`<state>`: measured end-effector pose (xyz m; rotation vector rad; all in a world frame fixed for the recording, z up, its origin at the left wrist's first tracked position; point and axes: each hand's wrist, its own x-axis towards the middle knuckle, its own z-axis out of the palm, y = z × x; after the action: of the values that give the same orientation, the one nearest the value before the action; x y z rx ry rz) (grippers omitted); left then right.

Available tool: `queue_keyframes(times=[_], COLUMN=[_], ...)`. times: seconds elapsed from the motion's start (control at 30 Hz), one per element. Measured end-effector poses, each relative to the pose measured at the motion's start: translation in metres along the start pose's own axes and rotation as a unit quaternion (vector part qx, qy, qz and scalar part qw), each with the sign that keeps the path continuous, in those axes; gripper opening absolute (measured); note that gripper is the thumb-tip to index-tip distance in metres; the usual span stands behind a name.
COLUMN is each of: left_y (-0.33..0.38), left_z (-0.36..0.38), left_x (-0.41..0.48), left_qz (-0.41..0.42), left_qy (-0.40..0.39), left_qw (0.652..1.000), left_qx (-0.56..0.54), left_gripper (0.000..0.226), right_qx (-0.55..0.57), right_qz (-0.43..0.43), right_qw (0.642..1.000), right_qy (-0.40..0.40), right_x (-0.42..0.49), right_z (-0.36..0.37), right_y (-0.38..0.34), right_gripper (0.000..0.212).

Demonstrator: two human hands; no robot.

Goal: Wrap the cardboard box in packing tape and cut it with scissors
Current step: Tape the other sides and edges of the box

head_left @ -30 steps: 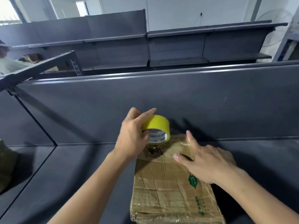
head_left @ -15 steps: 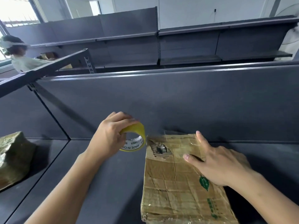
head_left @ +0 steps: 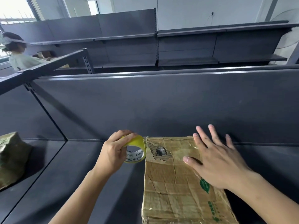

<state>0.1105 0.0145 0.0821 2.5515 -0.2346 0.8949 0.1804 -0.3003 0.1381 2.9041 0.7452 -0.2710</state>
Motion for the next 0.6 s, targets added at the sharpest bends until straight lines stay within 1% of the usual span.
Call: queue_keyframes(times=[0.1,0.2,0.3,0.33,0.4,0.43,0.5,0.53,0.6], left_y=[-0.005,-0.008,-0.006,-0.006,-0.008,-0.007,-0.003,-0.001,0.004], left_z=[-0.010,-0.014,-0.010,-0.008,-0.005,-0.005,-0.005,-0.004,-0.004], left_x=[0.002,0.000,-0.006,-0.008,-0.012,-0.012,-0.011,-0.010,-0.010], left_qz=[0.014,0.027,0.013,0.007,-0.002,-0.008,-0.014,-0.011,-0.004], left_qy=[-0.019,-0.021,-0.012,-0.009,0.003,0.004,-0.001,0.003,0.011], left_qw=[1.000,0.999,0.999,0.999,0.998,0.998,0.997,0.996,0.995], left_qx=[-0.018,-0.030,-0.043,-0.049,-0.058,-0.067,-0.079,-0.084,-0.099], left_gripper=[0.061,0.057,0.056,0.053,0.035,0.036,0.058,0.064,0.068], right_qx=[-0.033,-0.039,-0.065,-0.061,-0.030,-0.017,0.000,0.017,0.059], right_qz=[-0.034,-0.035,-0.023,-0.014,0.007,0.014,0.006,-0.010,-0.048], right_qw=[0.999,0.999,0.997,0.998,0.998,0.998,0.999,0.999,0.996], right_qy=[0.021,0.002,-0.020,-0.030,-0.049,-0.051,-0.042,-0.037,-0.042], right_x=[0.003,0.004,0.004,0.005,0.005,0.006,0.006,0.005,0.002], right_z=[0.002,0.002,-0.002,-0.005,-0.012,-0.014,-0.013,-0.009,-0.004], right_y=[-0.001,-0.001,-0.001,-0.004,-0.017,-0.027,-0.049,-0.060,-0.080], right_gripper=[0.099,0.098,0.108,0.110,0.114,0.118,0.124,0.125,0.124])
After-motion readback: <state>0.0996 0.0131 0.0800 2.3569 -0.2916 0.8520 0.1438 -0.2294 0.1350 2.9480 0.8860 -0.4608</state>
